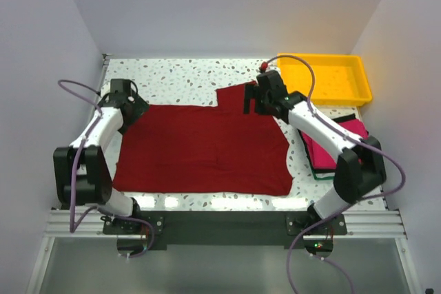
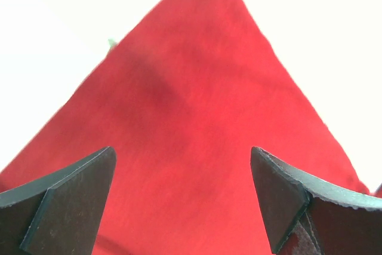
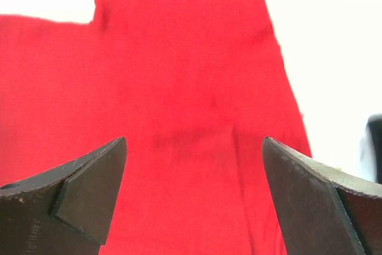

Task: Fold and stack the t-shirts
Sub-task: Fold the tshirt

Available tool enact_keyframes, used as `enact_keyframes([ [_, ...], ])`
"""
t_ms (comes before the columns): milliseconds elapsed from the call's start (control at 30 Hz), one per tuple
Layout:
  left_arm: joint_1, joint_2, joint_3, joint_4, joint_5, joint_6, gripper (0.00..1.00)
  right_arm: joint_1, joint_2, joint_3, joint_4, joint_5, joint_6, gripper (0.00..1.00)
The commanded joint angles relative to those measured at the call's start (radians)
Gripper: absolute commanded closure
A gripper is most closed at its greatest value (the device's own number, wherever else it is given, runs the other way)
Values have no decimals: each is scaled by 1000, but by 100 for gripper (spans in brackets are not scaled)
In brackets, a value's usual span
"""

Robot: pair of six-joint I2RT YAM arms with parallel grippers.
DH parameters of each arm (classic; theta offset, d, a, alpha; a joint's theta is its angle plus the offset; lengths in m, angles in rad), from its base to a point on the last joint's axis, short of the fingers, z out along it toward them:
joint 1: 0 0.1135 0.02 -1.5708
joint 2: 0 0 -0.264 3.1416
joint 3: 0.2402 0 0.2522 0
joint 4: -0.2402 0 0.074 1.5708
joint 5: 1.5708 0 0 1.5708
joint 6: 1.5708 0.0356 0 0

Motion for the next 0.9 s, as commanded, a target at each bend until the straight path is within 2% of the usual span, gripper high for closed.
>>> enact_keyframes([
  [0,20,134,152,36,-77,45,0,-58,179,170,48,12,-89,1],
  [167,34,349,350,1,-133,70,0,-92,400,455,16,9,-165,1],
  [300,40,511,506,-65,-185,90,6,-117,577,644,-4,-6,-185,1],
  [467,45,616,581,-67,-196,91,21,-137,679,718,62,3,-218,1],
  [567,45,663,621,-71,-196,94,24,-149,726,775,64,-14,-231,1],
  [867,45,705,623,-90,-216,100,52,-167,781,787,85,-48,-245,1],
])
